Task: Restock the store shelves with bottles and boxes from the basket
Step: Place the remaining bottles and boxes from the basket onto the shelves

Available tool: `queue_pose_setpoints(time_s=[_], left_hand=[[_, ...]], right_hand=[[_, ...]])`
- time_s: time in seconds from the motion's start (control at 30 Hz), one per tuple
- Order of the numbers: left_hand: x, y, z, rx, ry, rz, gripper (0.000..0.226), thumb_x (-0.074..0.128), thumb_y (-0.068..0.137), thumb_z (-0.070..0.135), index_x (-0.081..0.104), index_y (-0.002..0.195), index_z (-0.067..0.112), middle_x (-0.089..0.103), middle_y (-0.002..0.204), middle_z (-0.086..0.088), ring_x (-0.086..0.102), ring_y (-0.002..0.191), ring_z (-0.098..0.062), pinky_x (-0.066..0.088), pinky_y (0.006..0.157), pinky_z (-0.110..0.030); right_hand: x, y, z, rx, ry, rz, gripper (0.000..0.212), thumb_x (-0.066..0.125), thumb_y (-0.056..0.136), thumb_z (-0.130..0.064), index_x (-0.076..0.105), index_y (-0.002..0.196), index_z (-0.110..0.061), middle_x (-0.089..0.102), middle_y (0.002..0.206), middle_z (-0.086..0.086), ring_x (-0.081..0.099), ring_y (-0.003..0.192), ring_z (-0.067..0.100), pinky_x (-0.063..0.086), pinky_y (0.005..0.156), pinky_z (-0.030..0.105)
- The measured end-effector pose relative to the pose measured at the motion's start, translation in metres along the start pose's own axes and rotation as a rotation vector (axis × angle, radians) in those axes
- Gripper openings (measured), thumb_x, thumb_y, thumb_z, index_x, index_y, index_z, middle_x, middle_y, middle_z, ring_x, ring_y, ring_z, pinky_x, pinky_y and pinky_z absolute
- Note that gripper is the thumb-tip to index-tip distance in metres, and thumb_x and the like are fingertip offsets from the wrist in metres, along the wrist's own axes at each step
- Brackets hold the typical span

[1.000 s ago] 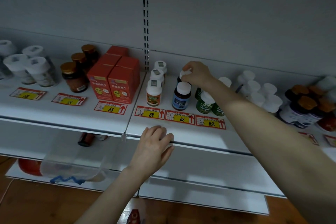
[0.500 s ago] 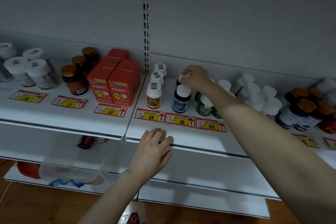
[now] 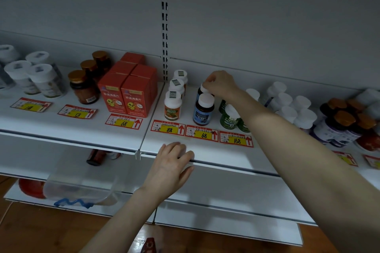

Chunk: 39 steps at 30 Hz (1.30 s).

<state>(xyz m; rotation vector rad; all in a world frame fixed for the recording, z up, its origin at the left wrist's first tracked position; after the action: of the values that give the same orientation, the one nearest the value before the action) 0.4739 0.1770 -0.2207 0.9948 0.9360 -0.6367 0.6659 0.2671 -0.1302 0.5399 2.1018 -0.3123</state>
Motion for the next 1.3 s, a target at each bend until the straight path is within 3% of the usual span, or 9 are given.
queue_pose_setpoints(time_s=[0.23, 0.37, 0.47, 0.57, 0.77, 0.9, 1.03, 1.17, 1.3], left_hand=[[-0.022, 0.001, -0.001, -0.046, -0.002, -0.019, 0.025, 0.047, 0.084, 0.03, 0.066, 0.08, 0.016, 0.063, 0.077, -0.001, 0.06, 0.07, -0.019, 0.05, 0.062, -0.028], [-0.055, -0.019, -0.013, -0.076, 0.071, 0.015, 0.027, 0.046, 0.085, 0.027, 0.066, 0.075, 0.01, 0.06, 0.064, -0.004, 0.056, 0.054, -0.022, 0.045, 0.048, -0.026], [-0.078, -0.041, -0.032, -0.096, 0.126, 0.024, 0.028, 0.045, 0.083, 0.026, 0.066, 0.075, 0.01, 0.058, 0.061, -0.003, 0.054, 0.051, -0.022, 0.039, 0.045, -0.025], [-0.095, -0.071, -0.057, -0.106, 0.143, 0.014, 0.028, 0.045, 0.082, 0.026, 0.065, 0.072, 0.009, 0.054, 0.057, -0.005, 0.053, 0.048, -0.024, 0.037, 0.042, -0.024], [-0.122, -0.155, -0.13, -0.11, 0.208, -0.074, 0.029, 0.045, 0.08, 0.028, 0.059, 0.059, 0.013, 0.052, 0.053, -0.003, 0.052, 0.045, -0.022, 0.033, 0.04, -0.022], [-0.136, -0.213, -0.188, -0.11, 0.187, -0.142, 0.031, 0.042, 0.079, 0.028, 0.055, 0.056, 0.011, 0.05, 0.05, -0.005, 0.051, 0.042, -0.025, 0.035, 0.04, -0.022], [-0.139, -0.254, -0.234, -0.113, 0.193, -0.203, 0.032, 0.04, 0.078, 0.027, 0.058, 0.058, 0.01, 0.052, 0.051, -0.006, 0.052, 0.043, -0.024, 0.037, 0.041, -0.024], [-0.125, -0.271, -0.267, -0.136, 0.167, -0.226, 0.031, 0.042, 0.079, 0.024, 0.063, 0.063, 0.007, 0.054, 0.055, -0.007, 0.054, 0.046, -0.026, 0.041, 0.043, -0.026], [-0.096, -0.276, -0.298, -0.168, 0.153, -0.23, 0.037, 0.037, 0.08, 0.026, 0.065, 0.066, 0.007, 0.057, 0.058, -0.008, 0.055, 0.049, -0.025, 0.04, 0.046, -0.027]], right_hand=[[-0.021, -0.016, -0.022, -0.171, 0.059, 0.197, 0.022, 0.048, 0.091, -0.011, 0.065, 0.102, -0.004, 0.064, 0.112, 0.011, 0.057, 0.105, 0.022, 0.033, 0.076, 0.015], [-0.02, -0.046, -0.059, -0.309, 0.102, 0.234, 0.021, 0.049, 0.092, -0.01, 0.065, 0.102, -0.002, 0.066, 0.107, 0.011, 0.058, 0.099, 0.02, 0.034, 0.073, 0.009], [-0.004, -0.072, -0.092, -0.37, 0.123, 0.221, 0.019, 0.049, 0.092, -0.012, 0.065, 0.098, -0.004, 0.063, 0.096, 0.002, 0.052, 0.087, 0.011, 0.033, 0.063, 0.0], [0.024, -0.095, -0.131, -0.443, 0.098, 0.223, 0.019, 0.05, 0.091, -0.011, 0.066, 0.1, -0.005, 0.066, 0.099, 0.005, 0.057, 0.089, 0.016, 0.034, 0.066, 0.015], [0.102, -0.141, -0.202, -0.471, 0.089, 0.242, 0.017, 0.056, 0.088, -0.011, 0.069, 0.096, -0.005, 0.071, 0.095, 0.009, 0.064, 0.089, 0.022, 0.044, 0.078, 0.027], [0.17, -0.166, -0.226, -0.394, 0.111, 0.175, 0.017, 0.054, 0.09, -0.011, 0.068, 0.098, -0.005, 0.069, 0.095, 0.007, 0.058, 0.083, 0.013, 0.044, 0.077, 0.025], [0.24, -0.178, -0.235, -0.33, 0.082, 0.06, 0.018, 0.054, 0.09, -0.011, 0.067, 0.1, -0.004, 0.069, 0.097, 0.01, 0.063, 0.089, 0.021, 0.05, 0.081, 0.034], [0.302, -0.167, -0.218, -0.194, 0.049, -0.035, 0.022, 0.055, 0.089, -0.012, 0.065, 0.108, -0.004, 0.068, 0.106, 0.012, 0.063, 0.095, 0.024, 0.046, 0.083, 0.03], [0.36, -0.138, -0.191, -0.098, 0.002, -0.105, 0.025, 0.055, 0.088, -0.014, 0.062, 0.11, -0.004, 0.066, 0.105, 0.016, 0.062, 0.095, 0.03, 0.05, 0.084, 0.039]])
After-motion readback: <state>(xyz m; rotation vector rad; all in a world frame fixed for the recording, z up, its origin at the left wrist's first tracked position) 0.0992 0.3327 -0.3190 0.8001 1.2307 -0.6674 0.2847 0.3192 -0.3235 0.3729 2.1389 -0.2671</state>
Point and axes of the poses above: each hand's wrist, its own y-axis towards the middle knuckle, its own x-axis out of the palm, z = x × y, the point moved 9 cm from there along y, towards the middle knuckle
